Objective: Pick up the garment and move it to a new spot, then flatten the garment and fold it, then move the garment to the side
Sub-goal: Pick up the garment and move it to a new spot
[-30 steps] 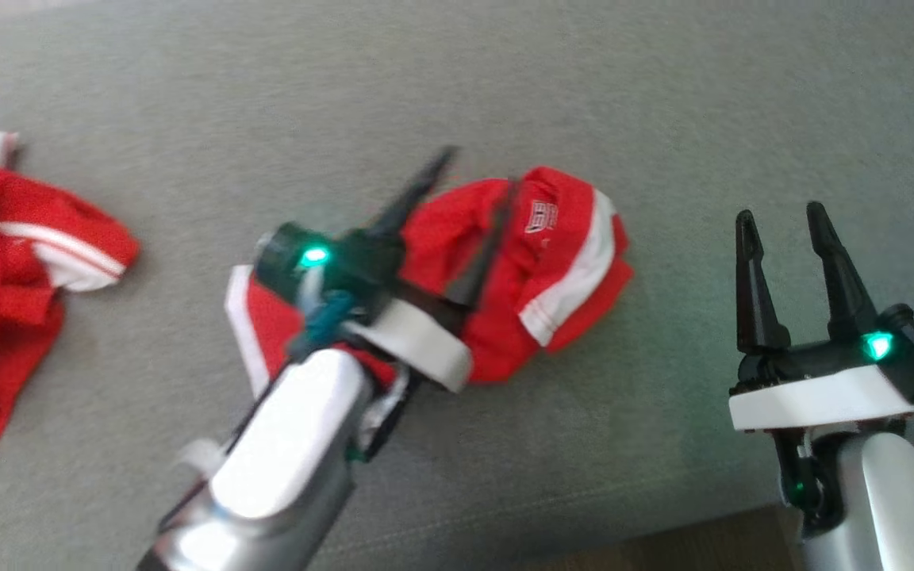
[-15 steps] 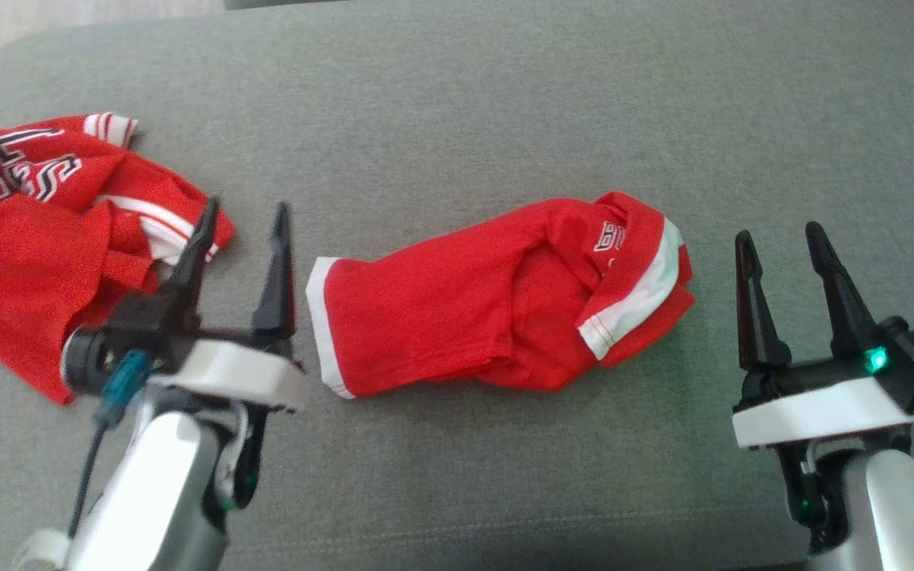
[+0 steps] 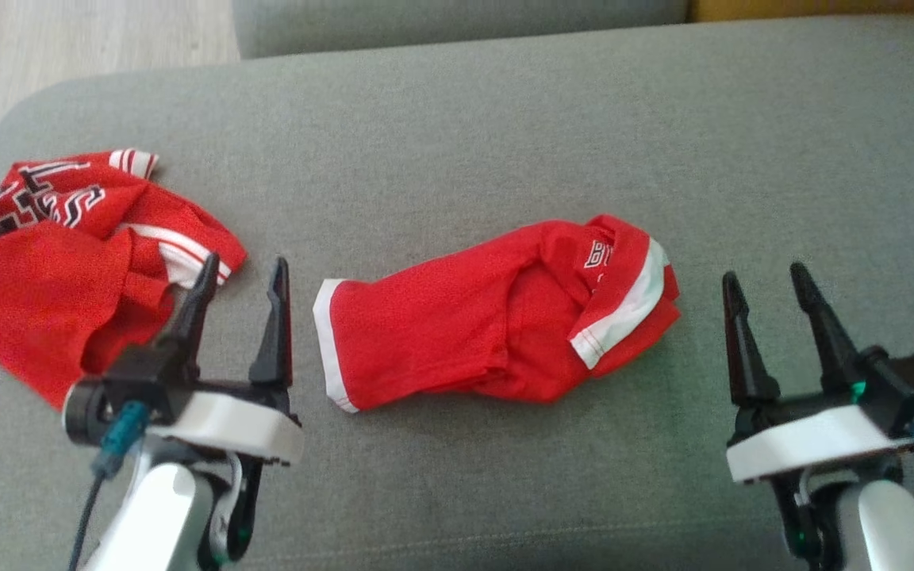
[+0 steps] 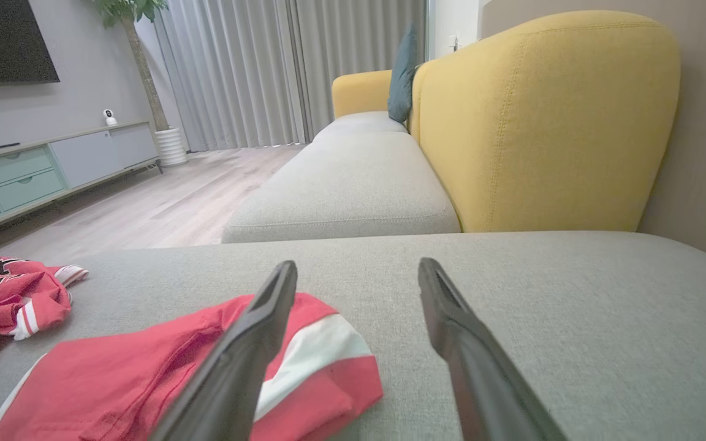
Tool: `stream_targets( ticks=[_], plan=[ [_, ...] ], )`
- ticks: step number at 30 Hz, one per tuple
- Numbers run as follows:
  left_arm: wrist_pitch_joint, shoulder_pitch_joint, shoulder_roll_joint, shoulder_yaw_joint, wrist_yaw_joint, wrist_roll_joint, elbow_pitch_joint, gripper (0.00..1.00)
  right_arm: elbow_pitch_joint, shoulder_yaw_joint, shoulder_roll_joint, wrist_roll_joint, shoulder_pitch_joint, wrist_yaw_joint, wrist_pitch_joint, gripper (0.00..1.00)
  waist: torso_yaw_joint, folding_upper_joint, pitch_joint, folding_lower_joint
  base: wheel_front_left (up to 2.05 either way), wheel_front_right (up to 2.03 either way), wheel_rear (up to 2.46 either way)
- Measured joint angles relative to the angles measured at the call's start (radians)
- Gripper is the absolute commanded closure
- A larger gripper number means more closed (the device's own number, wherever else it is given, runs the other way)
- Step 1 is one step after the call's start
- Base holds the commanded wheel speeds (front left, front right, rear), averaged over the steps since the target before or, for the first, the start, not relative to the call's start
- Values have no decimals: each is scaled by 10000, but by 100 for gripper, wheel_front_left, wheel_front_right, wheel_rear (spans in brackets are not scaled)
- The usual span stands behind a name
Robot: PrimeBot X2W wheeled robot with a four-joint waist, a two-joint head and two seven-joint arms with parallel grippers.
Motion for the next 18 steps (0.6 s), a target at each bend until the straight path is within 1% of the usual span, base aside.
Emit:
stream_targets(
  ticks=[12, 18],
  plan=[
    [0, 815, 42, -148, 111, 27, 157, 0, 25, 123, 2, 2, 535, 0, 230, 0, -164, 0, -795, 0, 0, 0, 0],
    [0, 1008, 109, -146, 146, 25, 159, 0, -35, 150, 2, 4, 634, 0, 278, 0, -163, 0, -956, 0, 0, 0, 0]
  ],
)
